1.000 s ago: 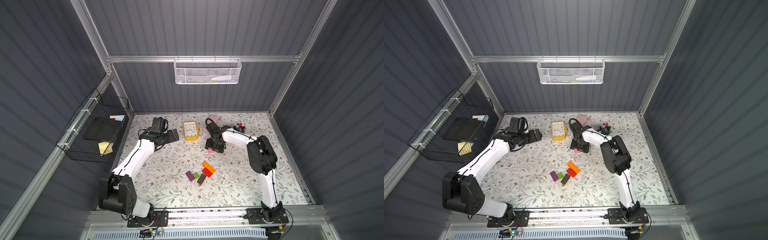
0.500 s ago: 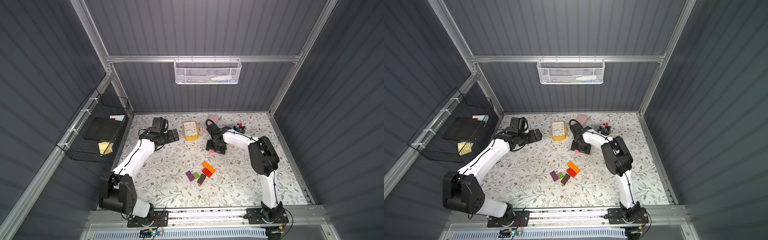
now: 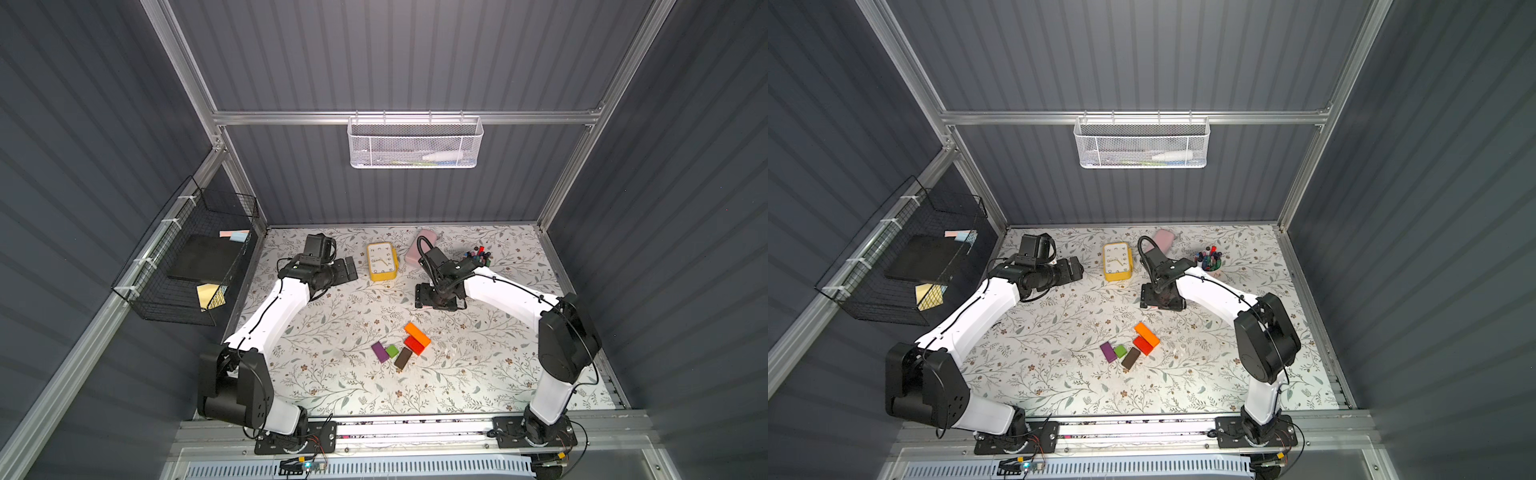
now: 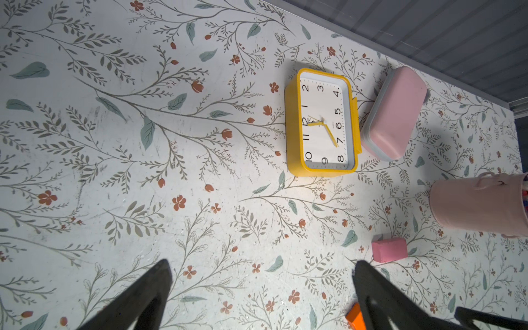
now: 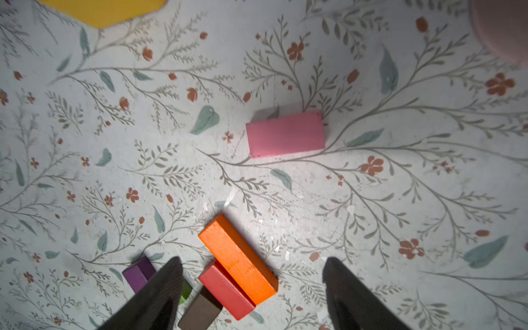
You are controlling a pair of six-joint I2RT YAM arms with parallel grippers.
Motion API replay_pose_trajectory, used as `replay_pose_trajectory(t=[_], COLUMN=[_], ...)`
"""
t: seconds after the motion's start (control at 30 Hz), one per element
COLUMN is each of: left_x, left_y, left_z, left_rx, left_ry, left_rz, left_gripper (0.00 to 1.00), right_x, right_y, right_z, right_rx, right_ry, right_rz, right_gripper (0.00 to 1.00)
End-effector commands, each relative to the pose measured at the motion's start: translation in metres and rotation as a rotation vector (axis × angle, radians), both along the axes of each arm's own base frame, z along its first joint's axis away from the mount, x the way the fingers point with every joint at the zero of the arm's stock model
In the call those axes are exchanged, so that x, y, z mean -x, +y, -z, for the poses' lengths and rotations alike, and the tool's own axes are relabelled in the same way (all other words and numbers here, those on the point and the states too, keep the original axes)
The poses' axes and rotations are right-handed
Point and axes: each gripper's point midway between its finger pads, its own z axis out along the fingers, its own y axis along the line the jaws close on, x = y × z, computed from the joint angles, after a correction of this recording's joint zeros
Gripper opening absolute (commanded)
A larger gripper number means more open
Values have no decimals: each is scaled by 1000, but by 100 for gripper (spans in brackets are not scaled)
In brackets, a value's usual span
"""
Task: Assemble the number 6 with building blocks
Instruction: Place the building block at the center of the board, then pick up the building block from the center of the board.
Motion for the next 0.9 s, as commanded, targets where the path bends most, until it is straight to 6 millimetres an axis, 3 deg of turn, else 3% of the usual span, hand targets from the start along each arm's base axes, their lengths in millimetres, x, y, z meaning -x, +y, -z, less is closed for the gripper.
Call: replay_pose_trajectory(t=[0.0,0.2,0.4,0.5,0.73,0.87], left_x=[-3,-3,-2,-1,-1,0], left_y=[0,0,-1,0,0,2], left_z=[-14,-14,-9,-8,-4,-7], left_rx=[13,24,34,33,27,14], left_ry=[-32,-31,-20,-19,-8,-11], left_rz=[-18,-28,-35,-37,-32,-34], left_gripper=[99,99,99,99,99,99], right_x=[14,32,64,74,85,87], right_y=[-9,2,13,15,19,23], right_z=[9,14,19,19,22,17], right_rx=[25,-1,1,-11,27,8], right_ry=[40,76,129,152,175,217], right_rz=[-38,-138,-234,-216,-210,-108], right_gripper=[78,77,74,74,85,85])
